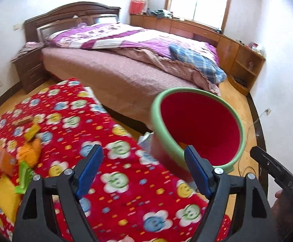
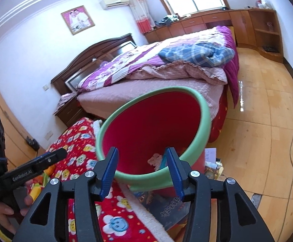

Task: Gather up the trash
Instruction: 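Move both open tools back over the items on the bedspread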

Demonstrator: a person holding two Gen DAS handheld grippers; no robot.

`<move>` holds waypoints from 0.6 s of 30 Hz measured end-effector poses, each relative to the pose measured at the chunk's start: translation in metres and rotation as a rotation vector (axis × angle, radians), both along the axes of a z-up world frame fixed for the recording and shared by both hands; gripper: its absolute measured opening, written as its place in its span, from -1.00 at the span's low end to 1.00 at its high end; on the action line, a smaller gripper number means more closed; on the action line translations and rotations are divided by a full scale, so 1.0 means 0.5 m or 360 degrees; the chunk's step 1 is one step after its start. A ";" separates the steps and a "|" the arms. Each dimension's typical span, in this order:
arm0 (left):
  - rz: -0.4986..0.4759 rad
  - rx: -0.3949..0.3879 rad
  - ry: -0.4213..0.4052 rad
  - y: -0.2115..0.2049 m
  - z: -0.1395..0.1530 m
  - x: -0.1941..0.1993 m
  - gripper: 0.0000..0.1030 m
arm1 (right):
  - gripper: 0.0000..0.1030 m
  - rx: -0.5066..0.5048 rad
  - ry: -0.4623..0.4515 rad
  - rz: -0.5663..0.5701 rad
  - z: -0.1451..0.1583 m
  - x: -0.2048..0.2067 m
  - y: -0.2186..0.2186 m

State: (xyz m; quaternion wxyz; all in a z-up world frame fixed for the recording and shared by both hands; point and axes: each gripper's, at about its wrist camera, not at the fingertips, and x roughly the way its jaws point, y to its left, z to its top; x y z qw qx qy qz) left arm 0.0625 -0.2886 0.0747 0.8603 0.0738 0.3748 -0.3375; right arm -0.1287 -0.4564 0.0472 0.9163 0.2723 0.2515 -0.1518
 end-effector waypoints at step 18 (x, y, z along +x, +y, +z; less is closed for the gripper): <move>0.0545 0.0058 -0.0083 0.283 0.042 0.054 0.59 | 0.00 -0.0051 0.0010 0.0201 0.026 0.030 0.100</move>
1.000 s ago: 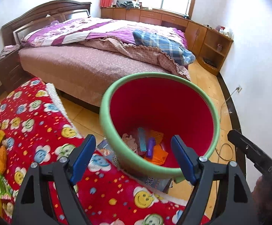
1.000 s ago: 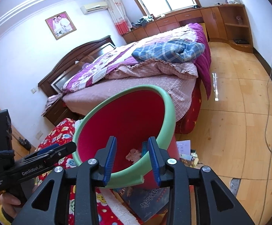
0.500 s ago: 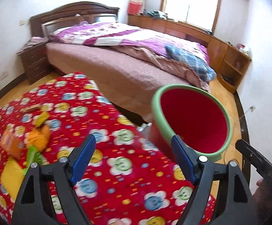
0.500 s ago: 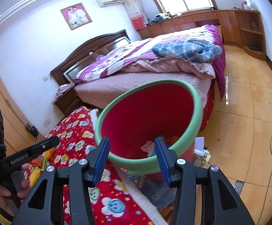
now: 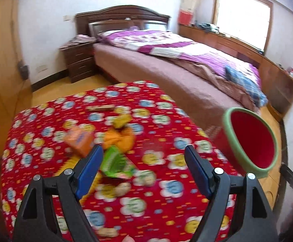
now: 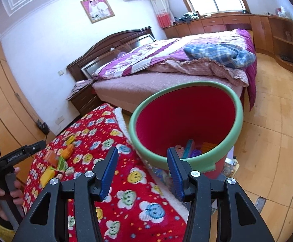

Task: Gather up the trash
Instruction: 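Move both open tools back over the items on the bedspread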

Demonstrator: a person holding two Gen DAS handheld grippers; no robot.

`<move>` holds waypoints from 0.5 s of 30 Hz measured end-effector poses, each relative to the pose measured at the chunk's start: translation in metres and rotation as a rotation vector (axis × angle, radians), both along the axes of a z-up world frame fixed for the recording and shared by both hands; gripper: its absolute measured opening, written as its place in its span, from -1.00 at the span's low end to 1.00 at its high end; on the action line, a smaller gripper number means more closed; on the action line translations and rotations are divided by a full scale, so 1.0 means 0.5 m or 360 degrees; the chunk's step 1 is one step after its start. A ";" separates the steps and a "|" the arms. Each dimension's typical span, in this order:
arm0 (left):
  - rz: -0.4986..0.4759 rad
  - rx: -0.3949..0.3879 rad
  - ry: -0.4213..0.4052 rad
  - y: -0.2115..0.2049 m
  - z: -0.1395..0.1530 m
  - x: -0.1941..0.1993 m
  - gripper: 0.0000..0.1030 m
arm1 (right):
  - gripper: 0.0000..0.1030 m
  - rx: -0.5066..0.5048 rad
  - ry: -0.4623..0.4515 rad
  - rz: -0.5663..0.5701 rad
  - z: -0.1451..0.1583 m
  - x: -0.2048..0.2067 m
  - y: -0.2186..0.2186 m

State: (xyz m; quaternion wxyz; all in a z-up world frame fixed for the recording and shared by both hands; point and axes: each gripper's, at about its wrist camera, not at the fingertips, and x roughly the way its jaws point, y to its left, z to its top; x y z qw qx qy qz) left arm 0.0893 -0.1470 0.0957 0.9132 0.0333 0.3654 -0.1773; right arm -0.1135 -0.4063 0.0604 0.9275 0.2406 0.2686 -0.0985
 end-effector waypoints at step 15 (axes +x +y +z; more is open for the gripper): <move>0.0325 0.0062 0.0193 0.147 -0.090 0.063 0.59 | 0.11 0.0005 0.0007 0.0043 -0.012 0.010 0.021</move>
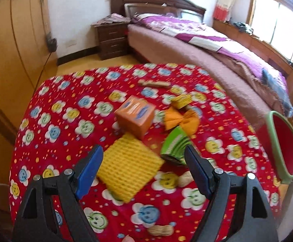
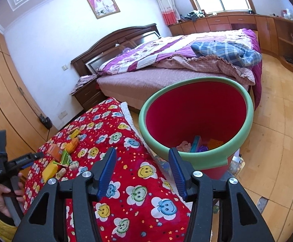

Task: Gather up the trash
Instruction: 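Move both open tools back over the items on the bedspread, then grasp and lift the yellow foam net with the left tool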

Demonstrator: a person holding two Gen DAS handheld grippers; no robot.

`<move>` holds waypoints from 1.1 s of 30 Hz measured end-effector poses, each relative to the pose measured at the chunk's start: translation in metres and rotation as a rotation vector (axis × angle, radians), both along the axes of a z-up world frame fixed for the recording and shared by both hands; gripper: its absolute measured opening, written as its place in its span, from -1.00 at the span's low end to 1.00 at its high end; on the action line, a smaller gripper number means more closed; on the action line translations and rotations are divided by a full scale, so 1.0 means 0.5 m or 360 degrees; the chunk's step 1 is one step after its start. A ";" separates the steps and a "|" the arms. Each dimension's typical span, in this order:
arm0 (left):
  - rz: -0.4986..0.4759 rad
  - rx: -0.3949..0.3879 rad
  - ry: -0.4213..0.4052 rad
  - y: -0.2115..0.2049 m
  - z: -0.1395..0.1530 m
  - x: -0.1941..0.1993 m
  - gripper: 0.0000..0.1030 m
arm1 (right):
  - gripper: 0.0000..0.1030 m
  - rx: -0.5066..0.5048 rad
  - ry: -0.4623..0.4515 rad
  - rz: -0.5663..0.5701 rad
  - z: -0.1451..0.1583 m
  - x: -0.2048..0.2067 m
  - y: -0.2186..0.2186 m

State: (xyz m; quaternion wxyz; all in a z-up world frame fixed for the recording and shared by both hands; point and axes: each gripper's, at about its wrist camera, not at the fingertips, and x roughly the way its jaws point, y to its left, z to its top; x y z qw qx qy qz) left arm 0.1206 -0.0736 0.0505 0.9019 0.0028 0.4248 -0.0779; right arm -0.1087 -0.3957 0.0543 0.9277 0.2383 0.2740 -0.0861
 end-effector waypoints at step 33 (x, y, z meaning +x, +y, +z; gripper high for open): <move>0.0083 -0.0301 0.0189 0.026 -0.097 0.021 -0.67 | 0.12 0.0019 0.0052 0.0024 -0.016 0.021 0.003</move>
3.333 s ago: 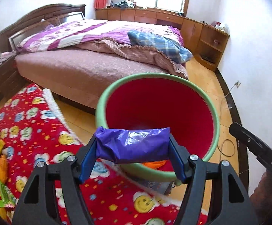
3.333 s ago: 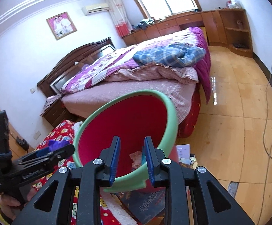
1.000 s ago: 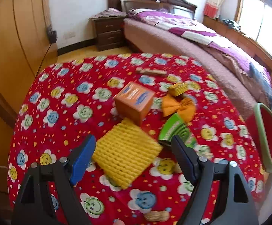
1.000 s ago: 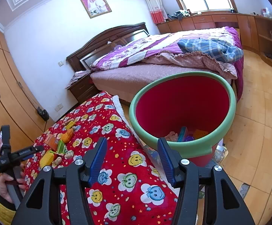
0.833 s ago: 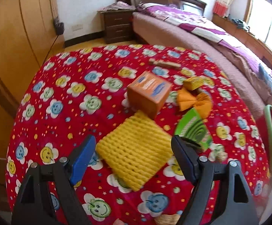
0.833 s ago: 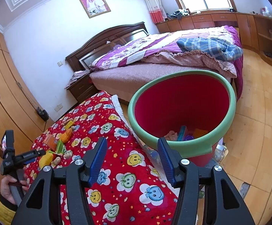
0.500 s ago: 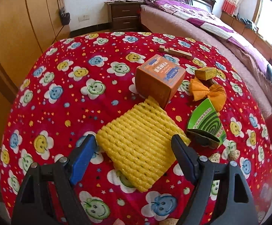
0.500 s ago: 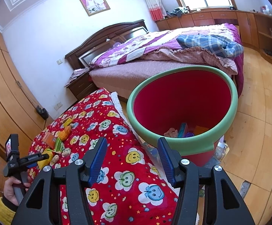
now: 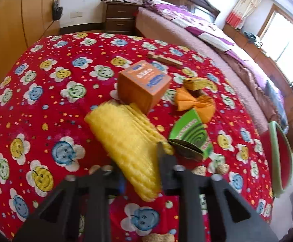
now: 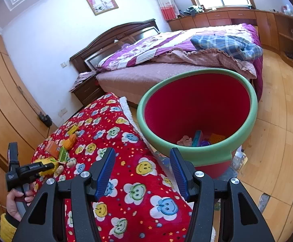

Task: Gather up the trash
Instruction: 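Grasp and lift the yellow foam net with the left tool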

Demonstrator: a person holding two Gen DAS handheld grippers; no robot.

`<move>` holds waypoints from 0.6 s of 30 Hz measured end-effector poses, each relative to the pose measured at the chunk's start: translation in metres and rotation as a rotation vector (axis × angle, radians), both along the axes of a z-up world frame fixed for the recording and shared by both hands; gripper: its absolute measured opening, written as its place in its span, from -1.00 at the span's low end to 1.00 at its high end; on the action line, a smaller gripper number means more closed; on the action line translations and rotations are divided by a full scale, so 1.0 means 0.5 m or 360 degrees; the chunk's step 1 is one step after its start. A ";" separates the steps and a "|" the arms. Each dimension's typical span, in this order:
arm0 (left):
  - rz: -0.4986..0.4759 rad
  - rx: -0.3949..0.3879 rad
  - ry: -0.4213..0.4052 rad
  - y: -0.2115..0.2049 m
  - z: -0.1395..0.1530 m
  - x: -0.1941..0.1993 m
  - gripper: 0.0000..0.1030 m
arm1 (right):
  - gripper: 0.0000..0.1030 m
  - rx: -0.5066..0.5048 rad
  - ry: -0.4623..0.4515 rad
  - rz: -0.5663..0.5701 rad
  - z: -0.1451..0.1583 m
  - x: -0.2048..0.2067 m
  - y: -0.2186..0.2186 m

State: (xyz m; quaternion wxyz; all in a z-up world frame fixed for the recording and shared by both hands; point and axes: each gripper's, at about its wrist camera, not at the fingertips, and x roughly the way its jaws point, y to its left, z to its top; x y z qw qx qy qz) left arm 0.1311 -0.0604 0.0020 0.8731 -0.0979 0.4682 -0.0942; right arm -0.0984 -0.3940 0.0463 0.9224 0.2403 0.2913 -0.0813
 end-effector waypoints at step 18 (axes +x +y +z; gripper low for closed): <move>0.0169 0.0110 -0.0257 0.160 0.093 -0.014 -0.78 | 0.12 -0.0083 0.0032 0.0449 0.061 0.144 0.186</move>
